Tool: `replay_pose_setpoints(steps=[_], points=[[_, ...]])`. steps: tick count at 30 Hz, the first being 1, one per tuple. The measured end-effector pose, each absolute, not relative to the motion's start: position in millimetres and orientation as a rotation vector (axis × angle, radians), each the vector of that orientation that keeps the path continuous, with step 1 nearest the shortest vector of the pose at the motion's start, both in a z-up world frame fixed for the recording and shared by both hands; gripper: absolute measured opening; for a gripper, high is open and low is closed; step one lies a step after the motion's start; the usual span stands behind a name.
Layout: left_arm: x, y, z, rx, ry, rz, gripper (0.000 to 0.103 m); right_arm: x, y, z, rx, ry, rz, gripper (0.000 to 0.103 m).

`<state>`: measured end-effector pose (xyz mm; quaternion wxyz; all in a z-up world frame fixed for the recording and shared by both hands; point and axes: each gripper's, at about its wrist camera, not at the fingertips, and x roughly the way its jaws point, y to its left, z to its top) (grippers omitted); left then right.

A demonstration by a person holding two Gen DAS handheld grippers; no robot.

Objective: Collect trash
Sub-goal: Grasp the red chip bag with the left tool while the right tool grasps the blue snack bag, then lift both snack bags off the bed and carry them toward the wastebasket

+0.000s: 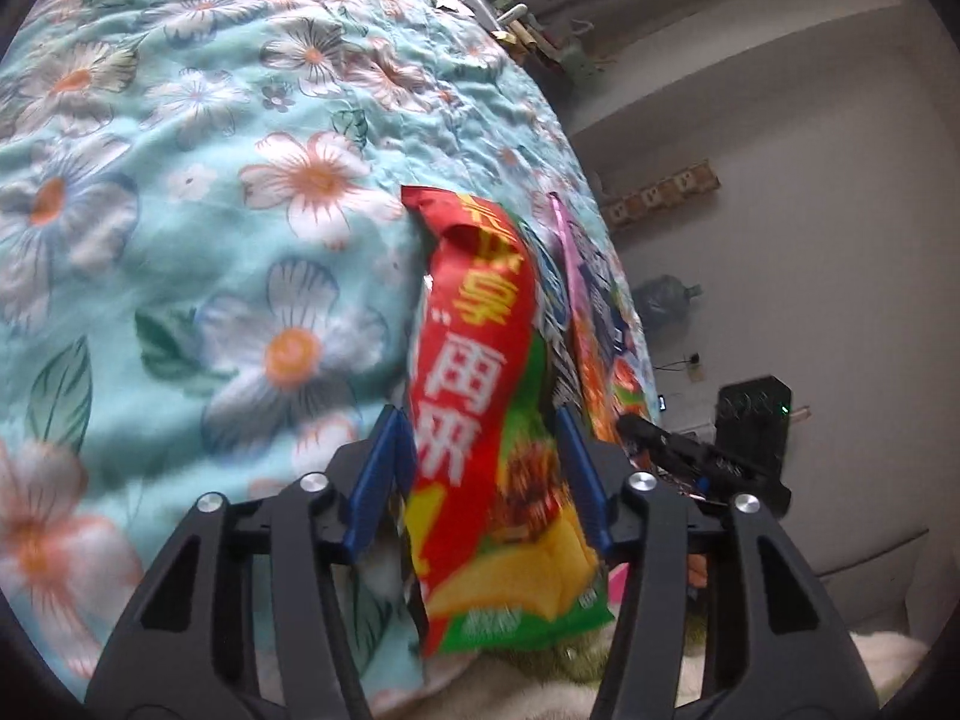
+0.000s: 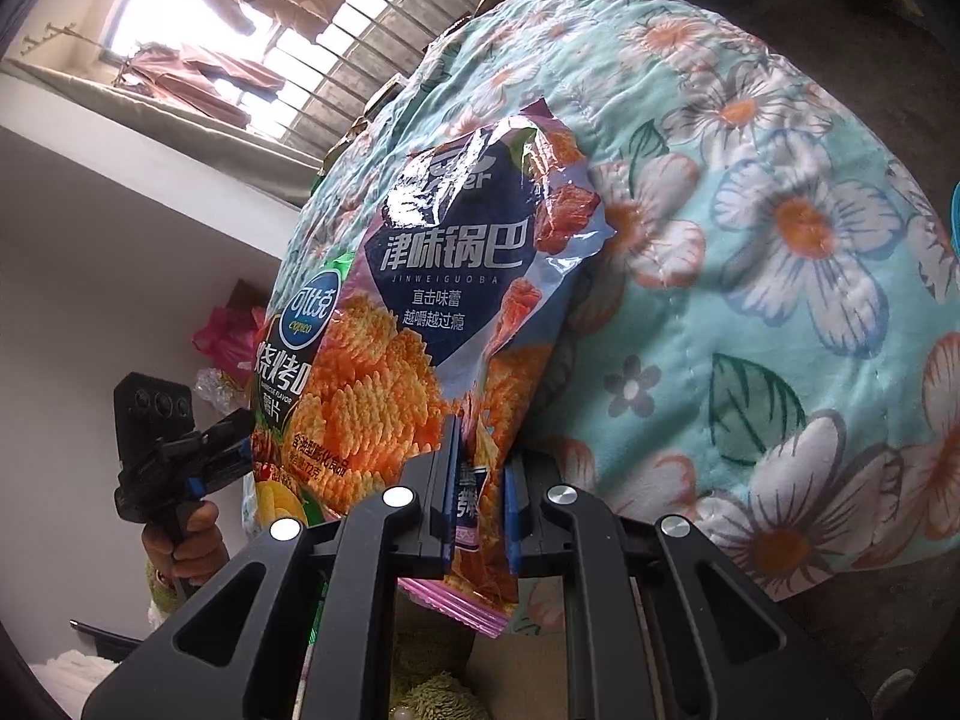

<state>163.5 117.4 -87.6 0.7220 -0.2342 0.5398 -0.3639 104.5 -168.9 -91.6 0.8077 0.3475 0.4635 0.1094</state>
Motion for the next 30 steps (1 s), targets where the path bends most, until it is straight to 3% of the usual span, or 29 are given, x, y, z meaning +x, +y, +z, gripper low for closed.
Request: replay_pose_setpoints(steps=[6, 10, 19, 30], points=[[164, 106, -89, -0.49, 1.187, -0.807, 0.041, 103, -170, -94, 0.767, 0.987, 0.239, 0.012], [160, 106, -86, -0.488, 1.183, -0.799, 0.029, 100, -176, -98, 0.808, 0.97, 0.271, 0.012], [154, 111, -71, -0.543, 1.134, -0.815, 0.014, 94, -194, -95, 0.932, 0.913, 0.349, 0.01], [149, 107, -45, -0.548, 1.041, -0.818, 0.006, 83, -212, -85, 0.989, 0.849, 0.377, 0.008]])
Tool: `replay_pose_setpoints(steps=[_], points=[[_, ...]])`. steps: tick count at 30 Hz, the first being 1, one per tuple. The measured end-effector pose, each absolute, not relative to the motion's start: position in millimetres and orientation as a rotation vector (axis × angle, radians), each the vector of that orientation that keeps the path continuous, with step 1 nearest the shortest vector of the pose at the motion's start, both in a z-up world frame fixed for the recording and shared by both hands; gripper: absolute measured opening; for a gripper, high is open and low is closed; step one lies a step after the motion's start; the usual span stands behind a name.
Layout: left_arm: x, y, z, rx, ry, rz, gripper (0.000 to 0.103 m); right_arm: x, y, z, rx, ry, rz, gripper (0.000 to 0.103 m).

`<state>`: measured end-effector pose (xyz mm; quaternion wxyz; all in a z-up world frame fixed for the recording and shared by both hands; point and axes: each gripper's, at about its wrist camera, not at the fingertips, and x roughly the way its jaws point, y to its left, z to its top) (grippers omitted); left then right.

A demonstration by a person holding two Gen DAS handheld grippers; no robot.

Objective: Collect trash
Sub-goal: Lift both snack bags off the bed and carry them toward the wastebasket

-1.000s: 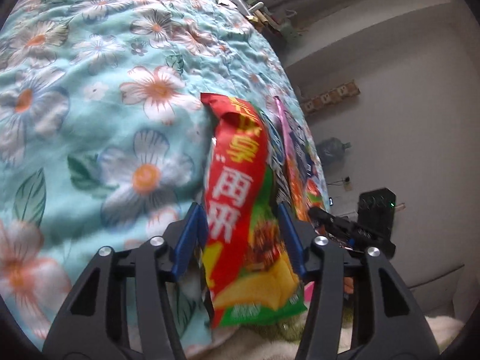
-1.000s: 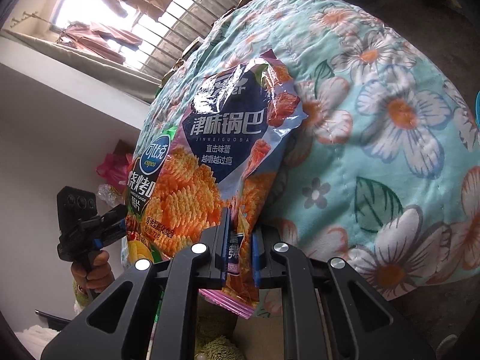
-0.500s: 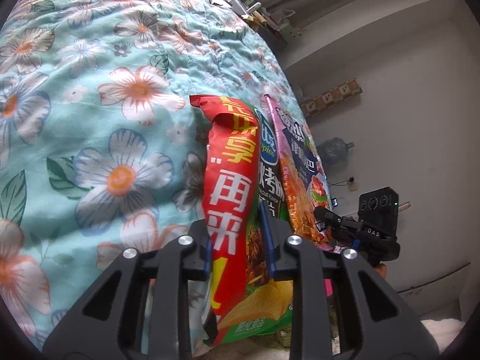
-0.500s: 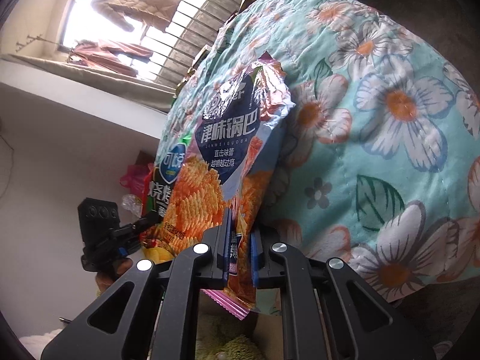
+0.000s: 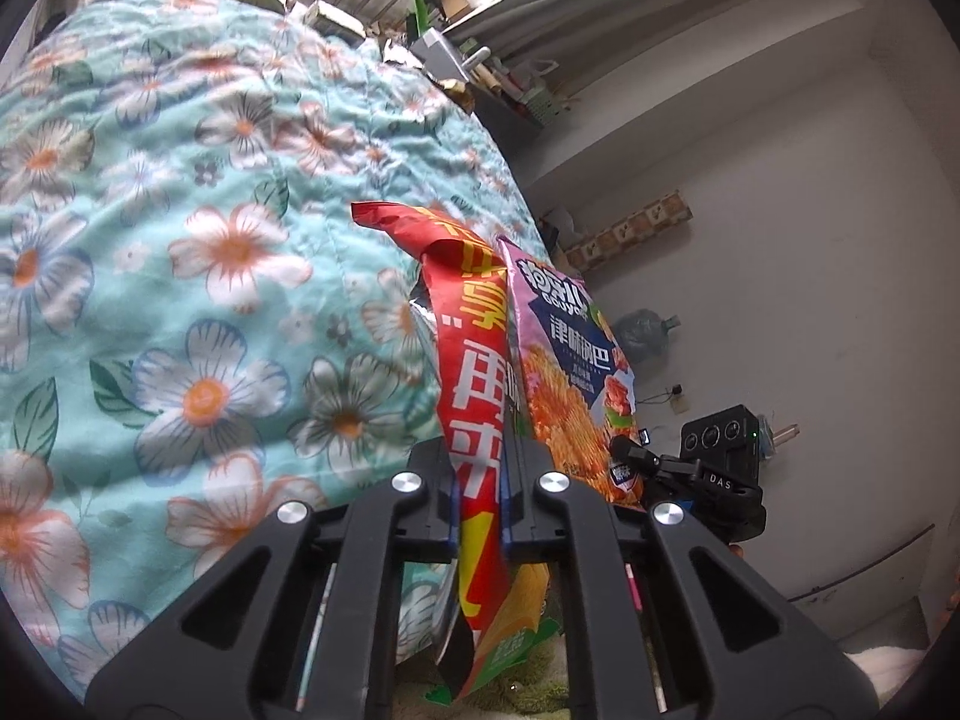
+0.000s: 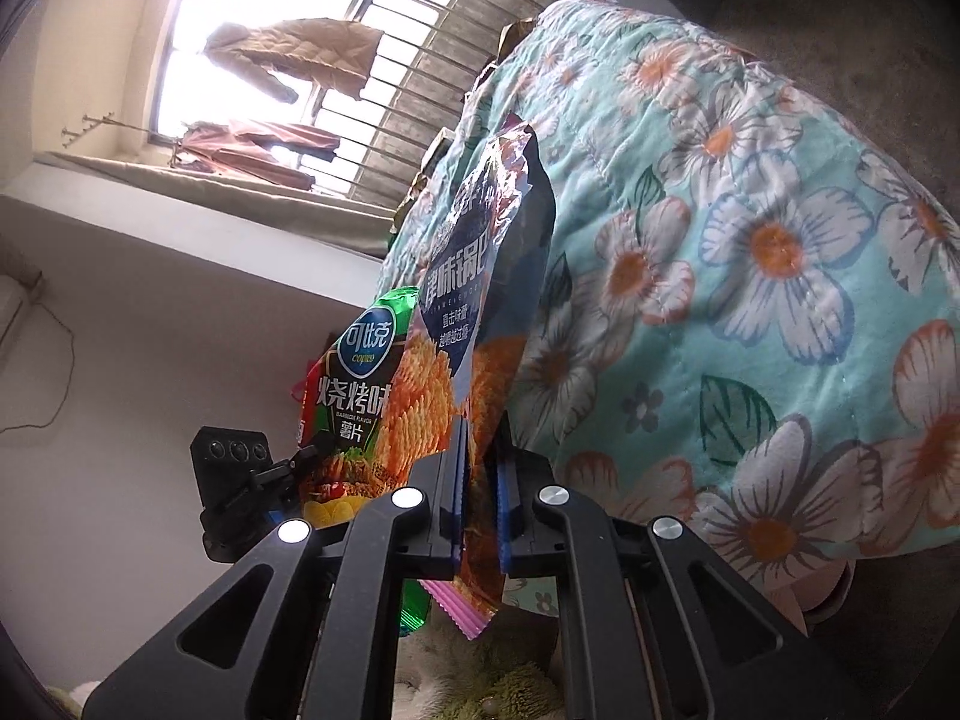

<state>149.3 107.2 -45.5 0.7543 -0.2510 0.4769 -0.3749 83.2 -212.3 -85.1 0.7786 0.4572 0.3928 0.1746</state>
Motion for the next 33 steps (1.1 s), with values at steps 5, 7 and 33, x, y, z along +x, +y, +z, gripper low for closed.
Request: replay_pose_setpoints(steps=[5, 7, 33], points=[[147, 109, -35, -0.527, 0.999, -0.8, 0.006, 75, -222, -85, 0.994, 0.827, 0.38, 0.008], [147, 109, -30, -0.514, 0.979, -0.789, 0.006, 73, -226, -84, 1.002, 0.816, 0.385, 0.007], [143, 118, 4, -0.444, 0.828, -0.72, 0.005, 50, -247, -79, 1.006, 0.766, 0.386, 0.007]])
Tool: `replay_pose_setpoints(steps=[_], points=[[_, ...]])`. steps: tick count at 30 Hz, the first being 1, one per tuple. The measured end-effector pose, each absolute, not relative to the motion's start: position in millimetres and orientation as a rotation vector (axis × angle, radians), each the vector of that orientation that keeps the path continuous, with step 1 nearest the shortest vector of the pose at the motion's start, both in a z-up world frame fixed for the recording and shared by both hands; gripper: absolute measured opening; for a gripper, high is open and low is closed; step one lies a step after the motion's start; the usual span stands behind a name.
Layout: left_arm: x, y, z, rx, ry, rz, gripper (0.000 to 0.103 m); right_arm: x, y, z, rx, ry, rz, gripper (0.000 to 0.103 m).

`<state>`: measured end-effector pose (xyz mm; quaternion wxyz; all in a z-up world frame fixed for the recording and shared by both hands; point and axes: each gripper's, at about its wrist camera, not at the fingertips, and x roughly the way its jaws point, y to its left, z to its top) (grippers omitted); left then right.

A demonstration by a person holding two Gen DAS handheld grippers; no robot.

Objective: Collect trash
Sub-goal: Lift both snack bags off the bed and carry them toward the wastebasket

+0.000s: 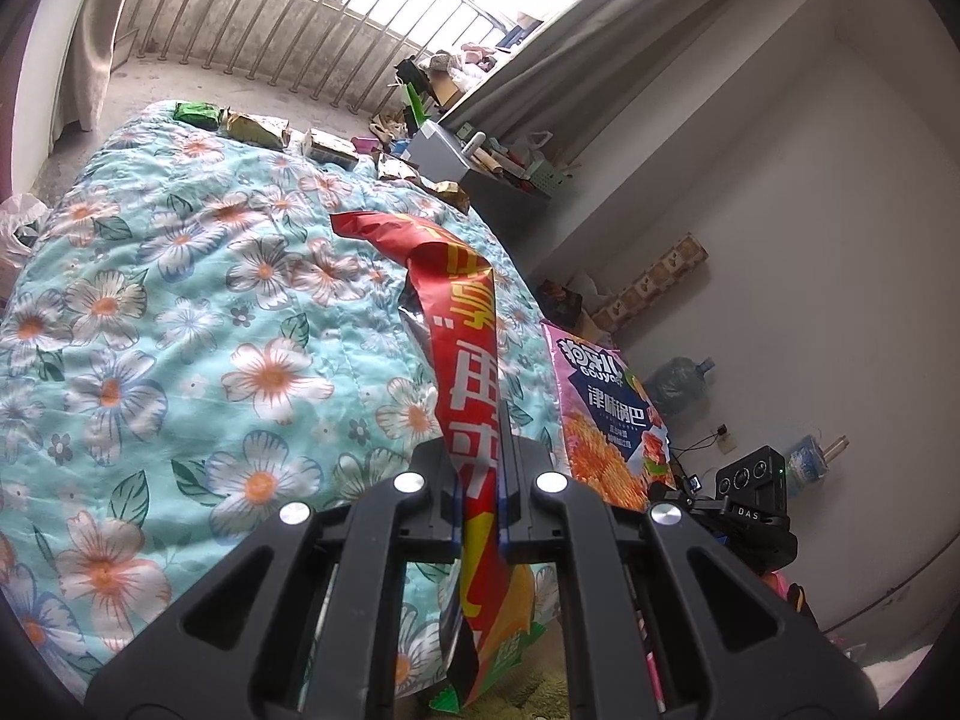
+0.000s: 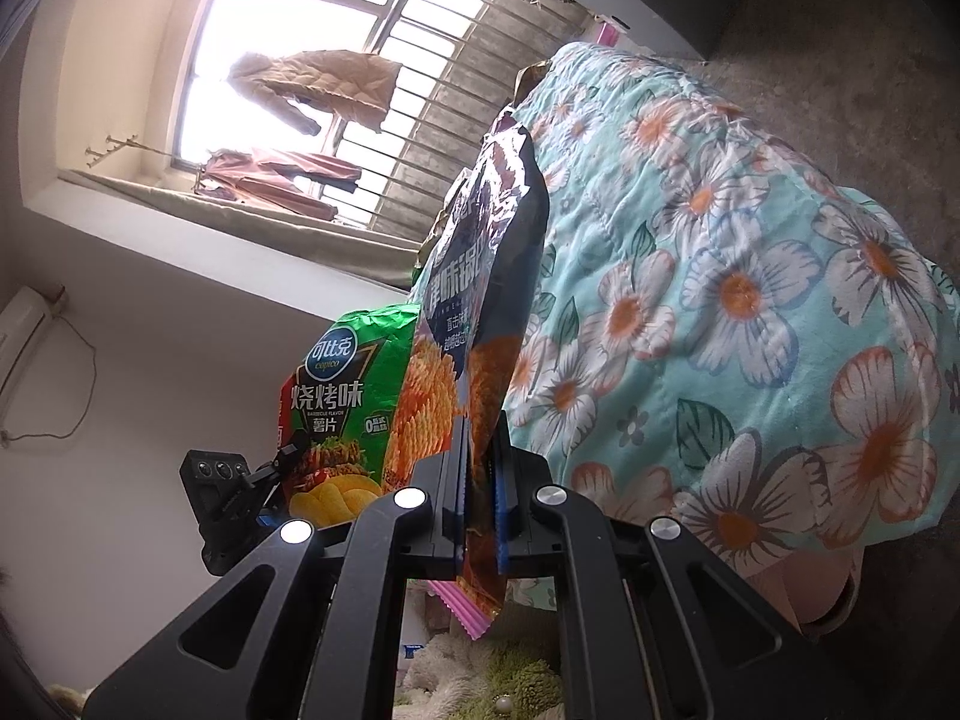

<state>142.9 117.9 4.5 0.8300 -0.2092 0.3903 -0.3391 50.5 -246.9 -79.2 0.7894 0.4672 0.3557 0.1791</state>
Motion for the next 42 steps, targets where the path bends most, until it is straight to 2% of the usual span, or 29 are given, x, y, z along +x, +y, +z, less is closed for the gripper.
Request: replay_pose_setpoints(steps=[26, 42], points=[[147, 79, 22, -0.394, 0.797, -0.767, 0.005, 33, -269, -83, 1.059, 0.701, 0.382, 0.007], [154, -27, 47, -0.226, 0.747, -0.891, 0.005, -15, -333, -96, 1.171, 0.555, 0.31, 0.007]])
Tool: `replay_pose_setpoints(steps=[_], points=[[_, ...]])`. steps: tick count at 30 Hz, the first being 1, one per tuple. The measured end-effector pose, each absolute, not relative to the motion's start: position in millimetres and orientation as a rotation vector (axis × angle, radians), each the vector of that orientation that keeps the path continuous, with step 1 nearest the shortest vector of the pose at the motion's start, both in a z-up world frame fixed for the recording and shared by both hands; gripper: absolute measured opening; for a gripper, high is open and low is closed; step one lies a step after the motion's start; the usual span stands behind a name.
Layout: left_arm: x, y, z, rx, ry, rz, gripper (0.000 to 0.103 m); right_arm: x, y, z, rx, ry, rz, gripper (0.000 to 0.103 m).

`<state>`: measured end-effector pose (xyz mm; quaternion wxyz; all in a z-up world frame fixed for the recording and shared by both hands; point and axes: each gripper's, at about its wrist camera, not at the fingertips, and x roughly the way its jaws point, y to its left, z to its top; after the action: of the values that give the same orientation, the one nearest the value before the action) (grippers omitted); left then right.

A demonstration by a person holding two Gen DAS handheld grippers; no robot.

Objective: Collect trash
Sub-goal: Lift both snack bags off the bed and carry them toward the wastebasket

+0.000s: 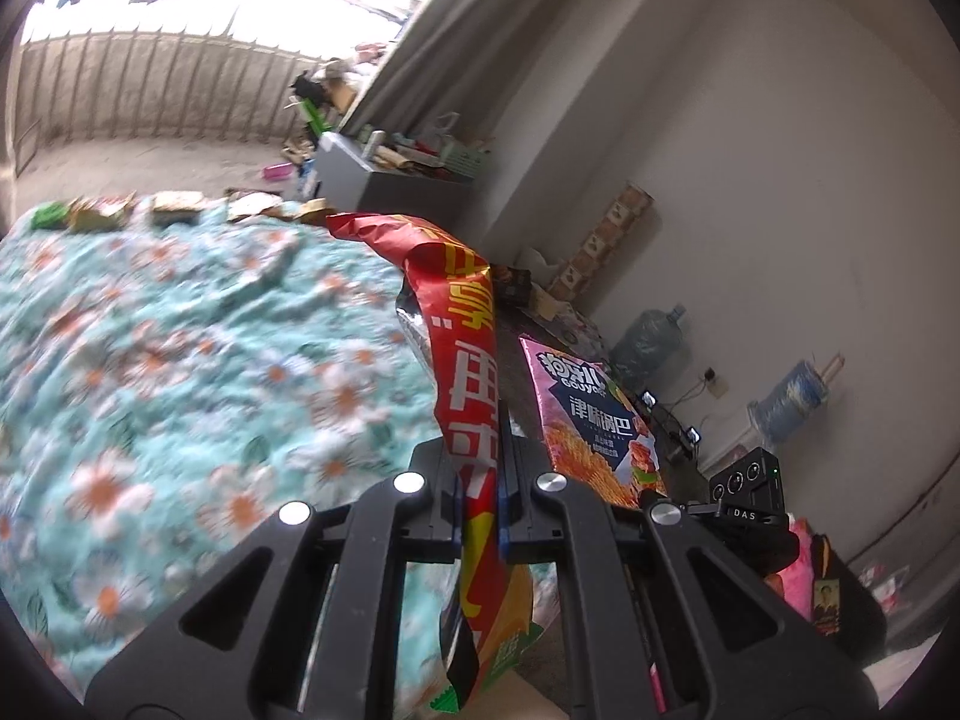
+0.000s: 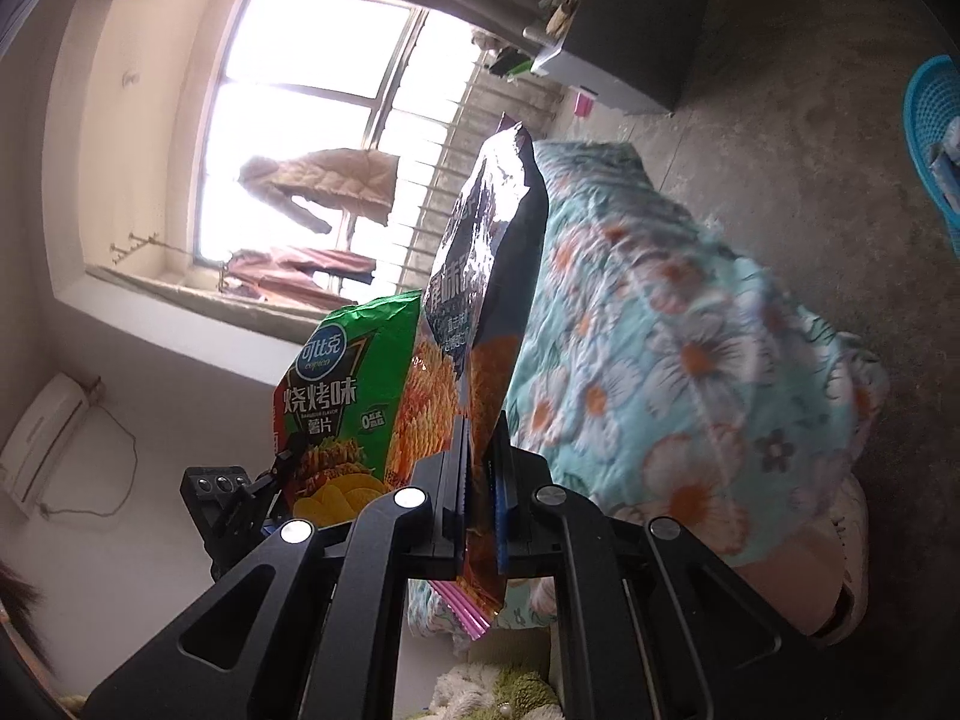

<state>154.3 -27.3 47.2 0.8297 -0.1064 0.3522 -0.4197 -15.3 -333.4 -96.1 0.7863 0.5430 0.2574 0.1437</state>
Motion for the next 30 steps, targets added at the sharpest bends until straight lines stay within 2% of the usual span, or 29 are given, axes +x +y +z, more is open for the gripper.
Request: replay_pose_setpoints(steps=[12, 25, 30], points=[[145, -140, 56, -0.038, 0.686, -1.01, 0.005, -60, -399, -120, 1.324, 0.417, 0.169, 0.007], [148, -213, 48, 0.033, 0.689, -1.076, 0.005, -85, -450, -226, 1.676, 0.364, -0.03, 0.007], [149, -240, 45, 0.04, 0.697, -1.111, 0.005, -98, -473, -258, 1.796, 0.281, -0.14, 0.007]])
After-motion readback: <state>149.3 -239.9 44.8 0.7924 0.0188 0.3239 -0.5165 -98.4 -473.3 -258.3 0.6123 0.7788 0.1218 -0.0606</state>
